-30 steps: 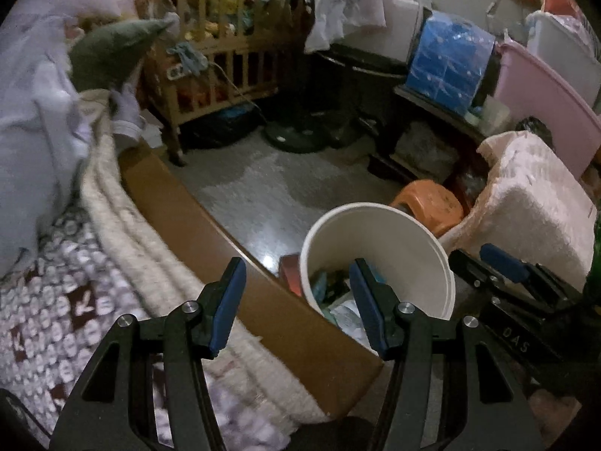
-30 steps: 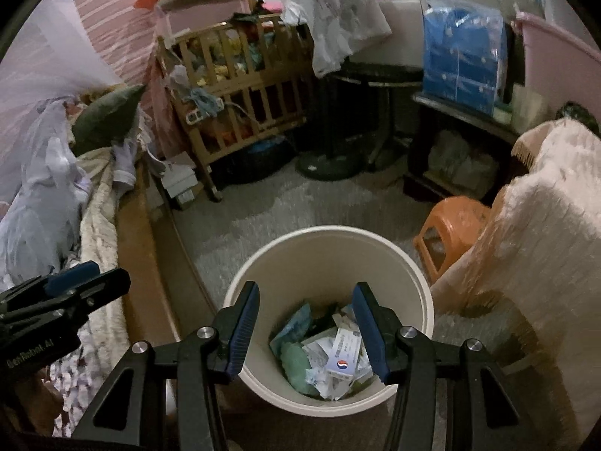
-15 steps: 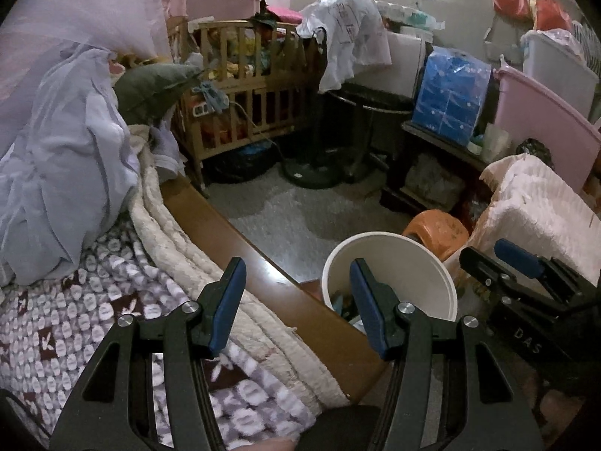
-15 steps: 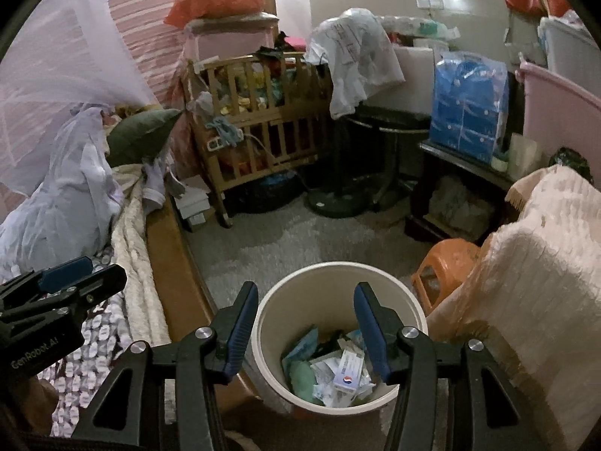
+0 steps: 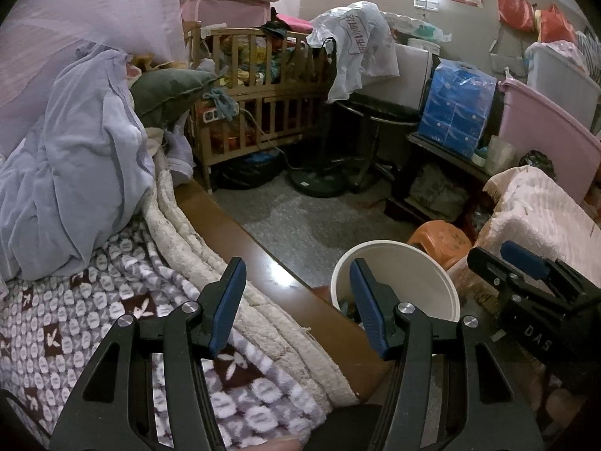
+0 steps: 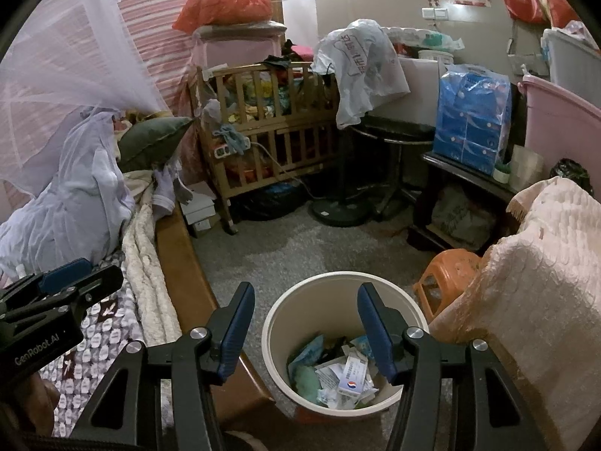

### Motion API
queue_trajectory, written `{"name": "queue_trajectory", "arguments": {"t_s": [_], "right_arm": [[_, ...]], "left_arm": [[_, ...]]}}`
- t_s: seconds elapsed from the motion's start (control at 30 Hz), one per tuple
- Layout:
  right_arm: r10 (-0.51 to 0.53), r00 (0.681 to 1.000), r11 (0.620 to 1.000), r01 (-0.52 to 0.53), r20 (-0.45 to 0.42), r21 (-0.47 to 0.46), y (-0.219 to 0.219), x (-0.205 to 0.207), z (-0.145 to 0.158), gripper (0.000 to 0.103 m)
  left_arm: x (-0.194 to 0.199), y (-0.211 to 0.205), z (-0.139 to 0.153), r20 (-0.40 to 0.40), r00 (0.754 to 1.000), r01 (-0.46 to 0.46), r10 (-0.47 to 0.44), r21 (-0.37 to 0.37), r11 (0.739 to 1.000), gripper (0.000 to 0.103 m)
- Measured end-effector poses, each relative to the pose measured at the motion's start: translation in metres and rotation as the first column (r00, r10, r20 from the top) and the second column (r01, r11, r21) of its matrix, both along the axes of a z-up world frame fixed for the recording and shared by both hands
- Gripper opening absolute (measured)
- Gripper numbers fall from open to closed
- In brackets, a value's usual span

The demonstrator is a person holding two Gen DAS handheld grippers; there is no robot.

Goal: Collect trash

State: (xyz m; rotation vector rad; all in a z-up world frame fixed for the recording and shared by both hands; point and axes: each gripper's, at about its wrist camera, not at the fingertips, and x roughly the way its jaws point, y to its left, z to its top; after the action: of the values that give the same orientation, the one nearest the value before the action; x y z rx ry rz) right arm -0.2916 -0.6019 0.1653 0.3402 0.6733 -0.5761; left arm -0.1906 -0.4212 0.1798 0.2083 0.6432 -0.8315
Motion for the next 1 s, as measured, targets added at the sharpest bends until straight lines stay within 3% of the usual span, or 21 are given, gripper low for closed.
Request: {"name": "queue_trajectory", "arguments": {"t_s": [1.0], "right_arm": [[0.000, 1.000, 1.000, 0.000, -0.009, 0.004, -0.0015, -0.0009, -0.0031, 0.055]], "left_arm": [[-0.0002, -0.0046, -0.0037, -0.007, 1.000, 0.008, -0.008, 0.006, 1.000, 0.056]]}}
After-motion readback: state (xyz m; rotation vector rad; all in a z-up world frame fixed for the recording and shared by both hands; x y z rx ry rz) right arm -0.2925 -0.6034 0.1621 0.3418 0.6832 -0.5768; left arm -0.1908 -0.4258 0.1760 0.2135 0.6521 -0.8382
